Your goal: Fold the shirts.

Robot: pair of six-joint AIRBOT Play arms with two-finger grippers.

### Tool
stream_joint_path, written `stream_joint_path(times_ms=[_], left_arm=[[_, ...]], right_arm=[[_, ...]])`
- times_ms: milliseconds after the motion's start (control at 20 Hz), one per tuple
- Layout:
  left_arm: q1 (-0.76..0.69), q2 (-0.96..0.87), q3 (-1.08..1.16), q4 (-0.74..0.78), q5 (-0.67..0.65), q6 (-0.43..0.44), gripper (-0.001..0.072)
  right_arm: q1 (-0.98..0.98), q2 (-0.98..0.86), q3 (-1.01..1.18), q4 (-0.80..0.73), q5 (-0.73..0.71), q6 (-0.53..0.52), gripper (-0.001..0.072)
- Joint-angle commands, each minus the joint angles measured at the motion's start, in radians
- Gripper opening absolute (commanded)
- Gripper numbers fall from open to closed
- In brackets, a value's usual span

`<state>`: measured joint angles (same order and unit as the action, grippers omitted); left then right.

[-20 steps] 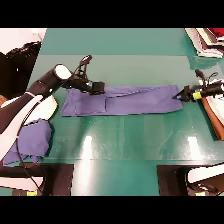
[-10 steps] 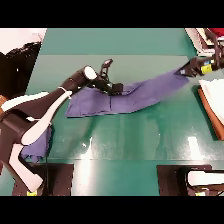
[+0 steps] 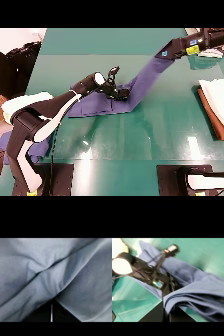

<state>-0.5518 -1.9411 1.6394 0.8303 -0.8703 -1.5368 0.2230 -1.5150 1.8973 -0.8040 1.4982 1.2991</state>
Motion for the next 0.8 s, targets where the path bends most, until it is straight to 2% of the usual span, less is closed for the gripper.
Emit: stream_joint_path(times_ms=[0,200,400,650,700,750], left_arm=[[0.003,-0.002,0.032,0.008,-0.062,0.006,0.0025],[0.056,0.045,0.121,0.080,-0.186,0.019,0.0025],[0.216,0.170,0.184,0.241,-0.315,0.019,0.0026],[0.474,0.385,0.189,0.301,-0.381,0.027,0.0026],[0.515,0.421,0.189,0.301,-0.382,0.026,0.0026],[0.553,0.456,0.189,0.301,-0.382,0.026,0.0026]], right_arm=[[0.070,0.001,0.016,0.000,-0.047,0.000,0.0017],[0.119,0.001,0.016,0.000,-0.074,-0.010,0.0017],[0.202,-0.010,0.015,0.004,-0.147,-0.023,0.0018],[0.437,-0.188,0.023,0.240,-0.387,-0.207,0.0022],[0.497,-0.259,0.057,0.268,-0.430,-0.255,0.0082],[0.555,-0.337,0.117,0.288,-0.454,-0.296,0.0230]])
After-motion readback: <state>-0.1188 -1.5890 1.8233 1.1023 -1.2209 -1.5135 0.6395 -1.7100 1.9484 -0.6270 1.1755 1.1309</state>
